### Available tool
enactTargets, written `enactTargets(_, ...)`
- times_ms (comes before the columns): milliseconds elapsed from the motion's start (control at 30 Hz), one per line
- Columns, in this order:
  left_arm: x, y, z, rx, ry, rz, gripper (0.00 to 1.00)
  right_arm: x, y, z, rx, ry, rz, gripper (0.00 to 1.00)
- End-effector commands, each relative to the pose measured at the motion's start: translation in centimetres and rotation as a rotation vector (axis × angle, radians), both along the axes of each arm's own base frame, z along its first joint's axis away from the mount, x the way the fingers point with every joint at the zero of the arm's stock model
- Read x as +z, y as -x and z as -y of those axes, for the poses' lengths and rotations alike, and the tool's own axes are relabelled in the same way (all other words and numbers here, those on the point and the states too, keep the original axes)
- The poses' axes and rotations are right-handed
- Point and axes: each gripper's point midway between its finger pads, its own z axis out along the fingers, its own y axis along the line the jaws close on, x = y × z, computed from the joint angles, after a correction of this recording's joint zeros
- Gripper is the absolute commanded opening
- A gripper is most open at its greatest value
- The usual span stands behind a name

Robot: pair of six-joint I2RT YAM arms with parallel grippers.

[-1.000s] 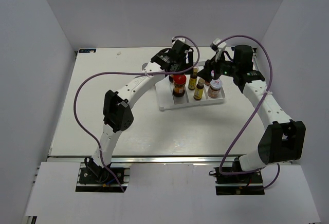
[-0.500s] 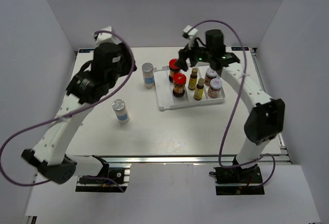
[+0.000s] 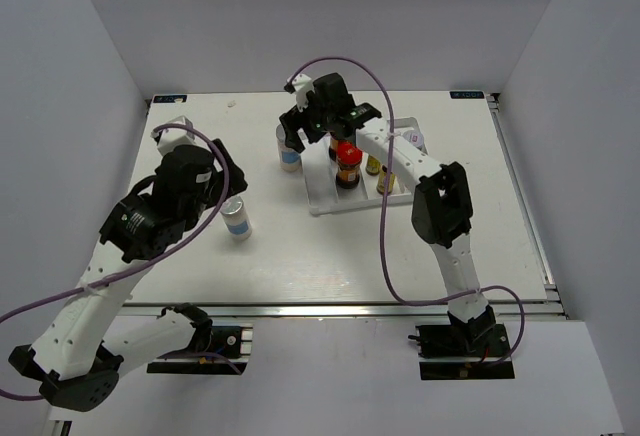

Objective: Organize the condiment bottles

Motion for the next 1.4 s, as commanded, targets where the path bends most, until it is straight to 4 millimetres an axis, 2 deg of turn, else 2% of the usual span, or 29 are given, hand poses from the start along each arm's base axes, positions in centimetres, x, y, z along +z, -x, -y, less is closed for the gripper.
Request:
enactTargets(0,-0.1,1.2,-1.0,0.041,0.028,-0.006,0.9,1.2,-0.8,-0.7,-0.059,-0.01,0.046,0.89)
enactTargets(233,-0.9,1.7,-1.0,0.033,0.022,-0.033,0.91,-2.0,-1.9,-2.0,-0.07,0.009,0.046,0.89)
enactTargets(400,-1.5,1.9,-0.9,0.029,0.028,-0.056,0.91,-2.9,-2.9,-3.3,-0.044,-0.026,0.077,0.89)
enactTargets(433,-1.5,1.9,-0.8,0.031,0.033,-0.056,0.91,-3.7,-3.2,-3.4,-0.043,-0.019,0.076,0.89)
enactTargets(533,-1.6,2.1,-0.8,0.028,0.035,-0.066,0.91,-3.6,-3.7,-4.0,-0.038,-0.039,0.101,0.89)
enactTargets(667,-2.1,2.2,-0.8,0.026,0.029,-0.08,0.92,-3.8,-3.6,-4.8,0.005,-0.07,0.118,0.79)
enactTargets(767,-2.4,2.1,-0.6,0.024,0.026,-0.091,0.92,-4.1,-3.6,-5.0,0.021,-0.076,0.13,0.66)
enactTargets(867,-2.7,2.0,-0.6,0.024,0.02,-0.097,0.92,-3.5,-3.5,-5.1,0.045,-0.095,0.149,0.53)
enactTargets(900,-2.8,2.0,-0.5,0.02,0.018,-0.099,0.92,-3.4,-3.2,-5.0,0.05,-0.098,0.151,0.35)
enactTargets(1000,-3.2,2.0,-0.5,0.018,0.013,-0.105,0.93,-2.1,-3.0,-4.9,0.067,-0.114,0.184,0.17)
enactTargets(1067,-3.6,2.0,-0.5,0.017,0.009,-0.111,0.93,-1.1,-2.7,-4.8,0.073,-0.128,0.19,0.15)
enactTargets(1100,-3.8,2.0,-0.5,0.018,0.006,-0.113,0.93,0.5,-2.8,-4.4,0.071,-0.147,0.204,0.14)
enactTargets(1167,-4.0,1.9,-0.4,0.015,0.008,-0.112,0.93,1.5,-2.4,-4.0,0.077,-0.165,0.202,0.11)
enactTargets(1200,-4.4,2.0,-0.4,0.014,0.005,-0.119,0.93,3.2,-2.5,-3.5,0.071,-0.182,0.22,0.1)
enactTargets(1267,-4.6,2.0,-0.3,0.01,0.008,-0.119,0.93,4.4,-2.2,-2.9,0.072,-0.197,0.219,0.09)
enactTargets(1300,-4.9,2.0,-0.3,0.009,0.005,-0.122,0.93,5.6,-1.9,-2.5,0.073,-0.206,0.224,0.08)
enactTargets(1367,-5.0,1.9,-0.2,0.006,0.006,-0.122,0.93,6.3,-1.6,-1.9,0.07,-0.21,0.222,0.07)
